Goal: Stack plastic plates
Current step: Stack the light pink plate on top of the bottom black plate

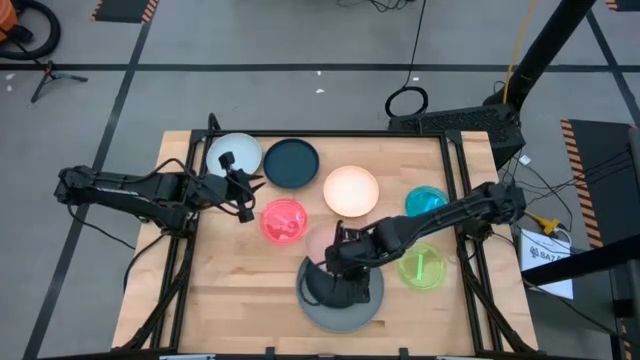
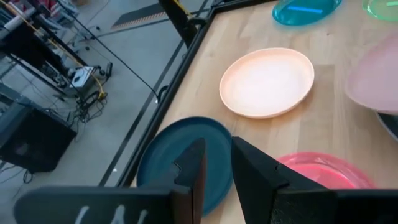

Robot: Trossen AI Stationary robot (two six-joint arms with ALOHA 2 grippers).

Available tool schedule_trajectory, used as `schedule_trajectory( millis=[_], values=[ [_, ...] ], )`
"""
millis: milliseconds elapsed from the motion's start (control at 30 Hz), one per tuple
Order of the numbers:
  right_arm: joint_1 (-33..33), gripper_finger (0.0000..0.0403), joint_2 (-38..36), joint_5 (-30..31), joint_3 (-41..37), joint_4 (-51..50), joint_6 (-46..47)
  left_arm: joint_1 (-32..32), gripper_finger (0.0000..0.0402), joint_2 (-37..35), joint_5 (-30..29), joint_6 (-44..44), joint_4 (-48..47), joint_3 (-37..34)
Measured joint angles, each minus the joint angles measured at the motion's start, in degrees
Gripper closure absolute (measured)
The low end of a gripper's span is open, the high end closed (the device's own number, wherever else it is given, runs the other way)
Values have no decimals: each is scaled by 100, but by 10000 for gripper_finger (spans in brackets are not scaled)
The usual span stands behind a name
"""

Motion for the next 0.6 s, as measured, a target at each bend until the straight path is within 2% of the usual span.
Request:
schedule_trajectory(
  millis=[133,400,600],
  values=[
    [32,402,182,-327,89,-36,221,2,319,0,0,141,114,0],
    [130,398,339,-333,92,-20,320,2,319,0,0,422,412,0],
    [144,361,339,-334,92,214,505,2,319,0,0,554,556,0]
  ],
)
